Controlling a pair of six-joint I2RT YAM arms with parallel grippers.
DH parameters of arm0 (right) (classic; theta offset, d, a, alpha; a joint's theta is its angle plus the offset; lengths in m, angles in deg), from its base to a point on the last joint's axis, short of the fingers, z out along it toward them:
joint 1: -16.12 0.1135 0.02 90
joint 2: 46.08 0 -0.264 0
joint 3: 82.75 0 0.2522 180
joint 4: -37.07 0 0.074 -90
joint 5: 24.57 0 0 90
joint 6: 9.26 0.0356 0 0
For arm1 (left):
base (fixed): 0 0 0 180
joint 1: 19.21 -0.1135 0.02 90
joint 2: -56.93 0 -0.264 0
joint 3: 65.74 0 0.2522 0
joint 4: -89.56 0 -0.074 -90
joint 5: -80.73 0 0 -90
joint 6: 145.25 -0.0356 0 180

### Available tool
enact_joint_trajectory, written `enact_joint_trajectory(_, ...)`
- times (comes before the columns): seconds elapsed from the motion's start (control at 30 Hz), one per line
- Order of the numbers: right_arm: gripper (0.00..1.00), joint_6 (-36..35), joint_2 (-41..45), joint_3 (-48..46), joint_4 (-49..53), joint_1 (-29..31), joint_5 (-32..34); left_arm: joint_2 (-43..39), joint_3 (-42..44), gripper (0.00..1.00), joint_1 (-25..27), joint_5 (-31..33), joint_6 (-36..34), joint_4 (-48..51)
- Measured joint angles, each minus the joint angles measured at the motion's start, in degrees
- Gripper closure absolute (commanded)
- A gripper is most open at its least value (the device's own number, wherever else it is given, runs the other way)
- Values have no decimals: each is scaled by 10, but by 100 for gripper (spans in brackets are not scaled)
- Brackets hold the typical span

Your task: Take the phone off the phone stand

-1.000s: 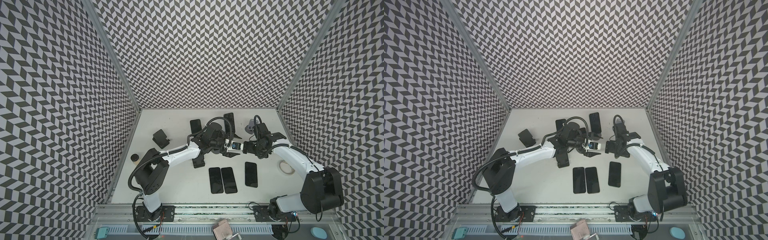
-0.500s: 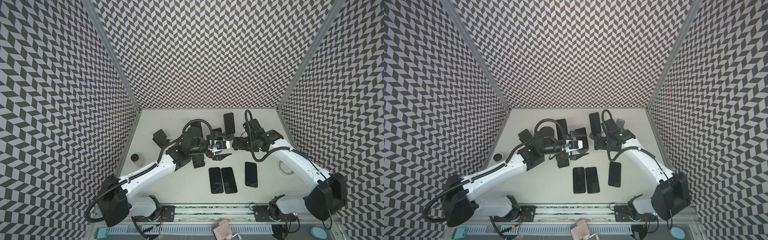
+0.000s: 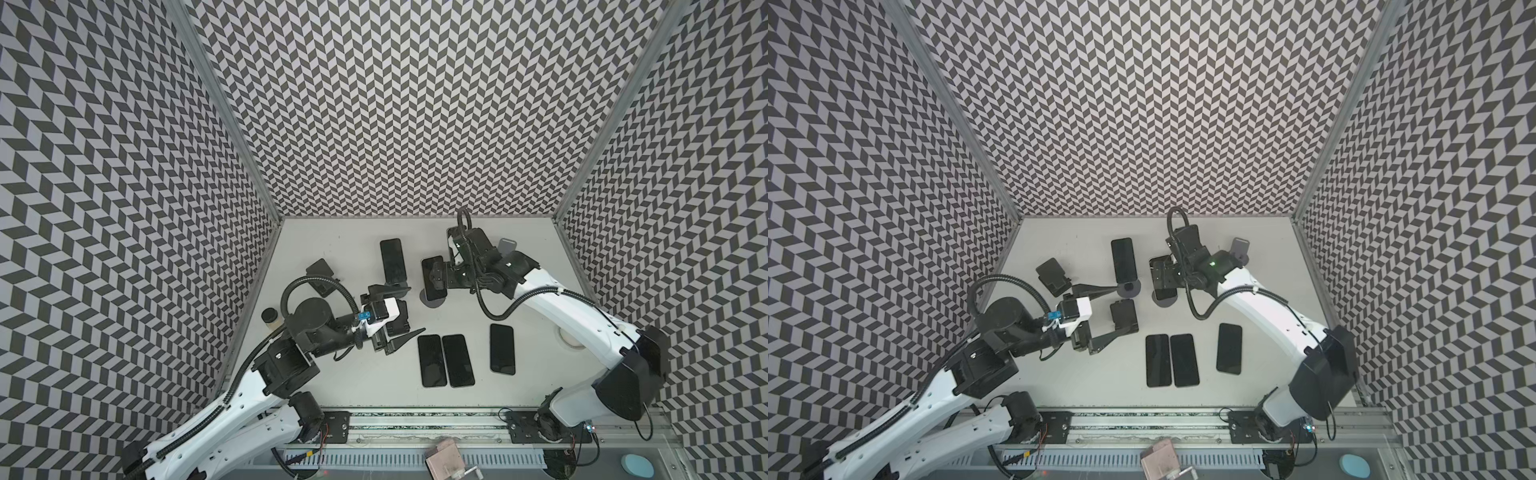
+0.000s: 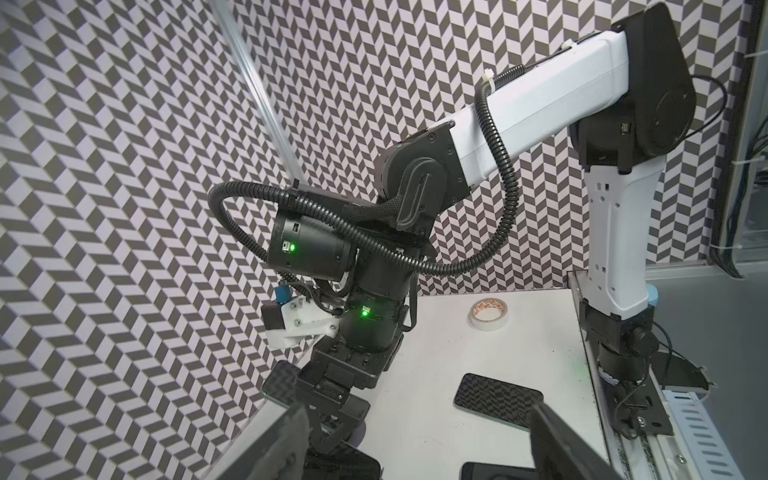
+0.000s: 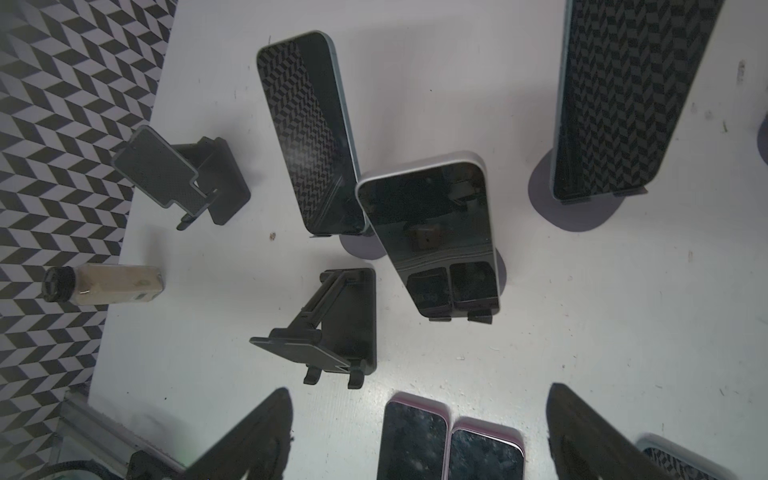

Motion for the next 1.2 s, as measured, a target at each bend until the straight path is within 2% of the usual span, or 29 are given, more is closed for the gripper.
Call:
enact_joint_trajectory(0.17,5,7,-42,49,0,32,7,-54,-1,17,0,30,62,42)
enact_joint_trajectory(0.5,5,12,-84,132,6,86,15,-72,-4,21,0,89,193,118)
enact_joint_trajectory(0.7,5,8,-84,127,26,92,37,-92,-9,23,0,168,289,160)
enact_joint_trajectory(0.83,5,14,-84,117,43,92,56,-84,-14,17,0,231,360,195)
enact_joint_trajectory(1.03,4,28,-74,73,49,92,70,-22,-10,13,0,292,447,223)
enact_joint_trajectory(1.2,4,40,-35,9,50,85,77,33,1,10,5,335,492,223)
